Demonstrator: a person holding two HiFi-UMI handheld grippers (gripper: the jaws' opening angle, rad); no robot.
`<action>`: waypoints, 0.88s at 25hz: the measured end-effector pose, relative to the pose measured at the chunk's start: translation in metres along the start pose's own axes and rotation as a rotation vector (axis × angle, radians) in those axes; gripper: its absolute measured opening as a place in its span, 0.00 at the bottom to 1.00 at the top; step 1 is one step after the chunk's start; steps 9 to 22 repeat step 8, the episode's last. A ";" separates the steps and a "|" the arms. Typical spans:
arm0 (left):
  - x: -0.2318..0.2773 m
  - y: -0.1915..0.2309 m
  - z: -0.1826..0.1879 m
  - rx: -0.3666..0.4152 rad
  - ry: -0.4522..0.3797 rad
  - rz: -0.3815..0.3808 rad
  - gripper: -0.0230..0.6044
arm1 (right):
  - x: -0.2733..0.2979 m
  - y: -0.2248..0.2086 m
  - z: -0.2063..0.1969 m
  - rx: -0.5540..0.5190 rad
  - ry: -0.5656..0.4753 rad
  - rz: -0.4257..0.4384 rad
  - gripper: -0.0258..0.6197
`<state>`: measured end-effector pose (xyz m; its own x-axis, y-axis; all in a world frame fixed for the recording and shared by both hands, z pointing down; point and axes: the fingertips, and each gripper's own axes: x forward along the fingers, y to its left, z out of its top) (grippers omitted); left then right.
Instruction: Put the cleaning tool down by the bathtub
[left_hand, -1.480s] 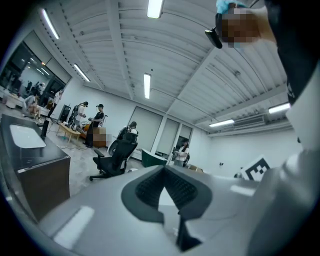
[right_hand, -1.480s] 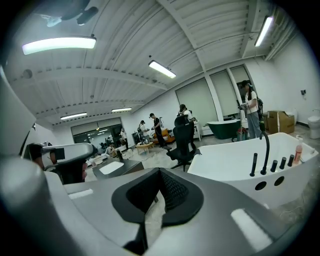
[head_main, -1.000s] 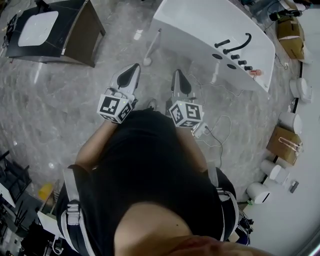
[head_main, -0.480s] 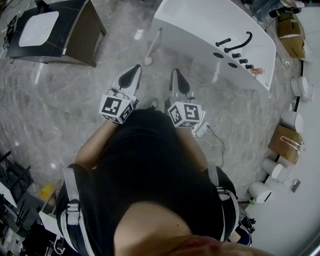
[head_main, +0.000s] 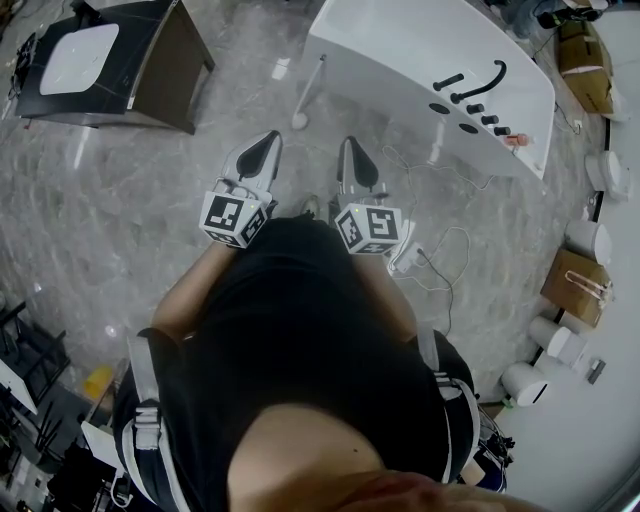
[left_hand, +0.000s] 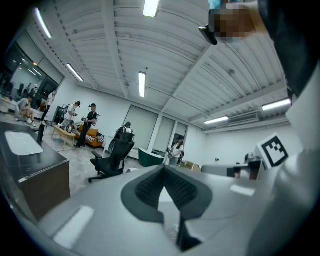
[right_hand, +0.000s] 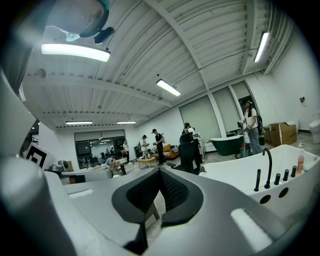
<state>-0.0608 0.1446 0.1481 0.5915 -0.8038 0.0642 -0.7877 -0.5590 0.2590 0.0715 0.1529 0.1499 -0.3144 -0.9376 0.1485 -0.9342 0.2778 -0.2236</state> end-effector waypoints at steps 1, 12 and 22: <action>0.000 0.000 -0.001 0.000 -0.001 0.001 0.05 | 0.000 -0.001 0.000 -0.001 -0.001 -0.001 0.04; -0.003 -0.004 -0.003 0.000 -0.006 -0.002 0.05 | -0.004 0.003 -0.003 -0.010 0.005 0.012 0.04; -0.003 -0.004 -0.003 0.000 -0.006 -0.002 0.05 | -0.004 0.003 -0.003 -0.010 0.005 0.012 0.04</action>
